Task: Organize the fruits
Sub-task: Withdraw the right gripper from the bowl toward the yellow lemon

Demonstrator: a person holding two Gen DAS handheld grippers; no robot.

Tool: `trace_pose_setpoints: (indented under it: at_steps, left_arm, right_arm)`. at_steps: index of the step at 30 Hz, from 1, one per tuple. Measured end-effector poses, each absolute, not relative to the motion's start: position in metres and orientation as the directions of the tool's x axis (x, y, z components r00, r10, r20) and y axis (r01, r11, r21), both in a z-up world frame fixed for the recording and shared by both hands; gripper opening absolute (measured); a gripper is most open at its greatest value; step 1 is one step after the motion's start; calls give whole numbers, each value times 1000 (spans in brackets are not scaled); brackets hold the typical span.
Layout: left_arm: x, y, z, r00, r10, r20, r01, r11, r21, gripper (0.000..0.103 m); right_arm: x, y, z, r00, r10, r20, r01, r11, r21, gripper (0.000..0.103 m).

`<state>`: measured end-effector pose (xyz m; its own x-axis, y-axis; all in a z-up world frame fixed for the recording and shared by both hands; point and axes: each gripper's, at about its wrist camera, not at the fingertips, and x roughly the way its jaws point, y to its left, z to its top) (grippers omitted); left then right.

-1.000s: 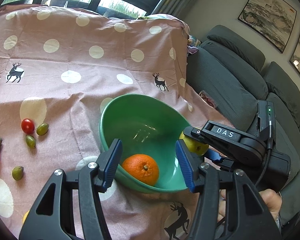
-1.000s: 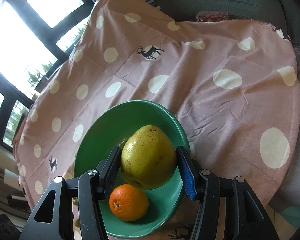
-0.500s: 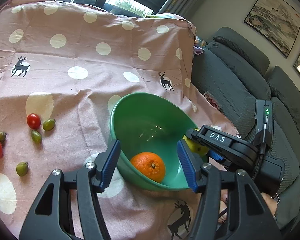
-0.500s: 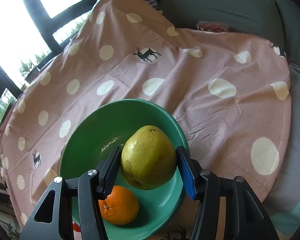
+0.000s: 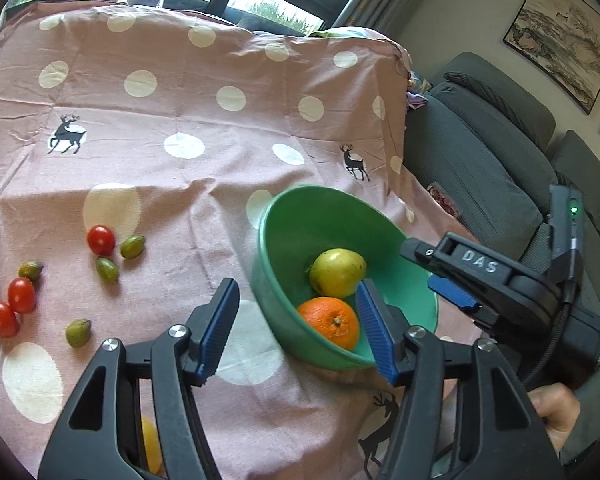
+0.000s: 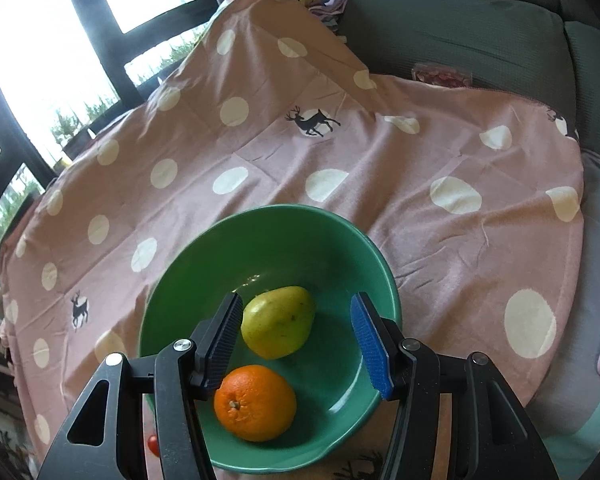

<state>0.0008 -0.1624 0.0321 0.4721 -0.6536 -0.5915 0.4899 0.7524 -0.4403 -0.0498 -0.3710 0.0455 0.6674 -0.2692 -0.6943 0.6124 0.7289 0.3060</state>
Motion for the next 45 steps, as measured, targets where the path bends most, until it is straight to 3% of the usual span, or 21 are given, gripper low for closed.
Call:
trace_pose_setpoints:
  at_steps: [18, 22, 32, 45]
  left_arm:
    - [10, -69, 36, 592, -492, -638, 281, 868, -409, 83]
    - [12, -48, 33, 597, -477, -645, 237, 873, -427, 86]
    - [14, -2, 32, 626, -433, -648, 127, 877, -464, 87]
    - [16, 24, 25, 624, -383, -681, 50, 889, -455, 87]
  right_arm:
    - [-45, -296, 72, 766, -62, -640, 366, 860, 356, 71]
    - [-38, -277, 67, 749, 12, -663, 297, 888, 352, 78]
    - [-18, -221, 43, 640, 158, -752, 149, 935, 322, 79]
    - [-8, -188, -1, 480, 203, -854, 90, 956, 278, 79]
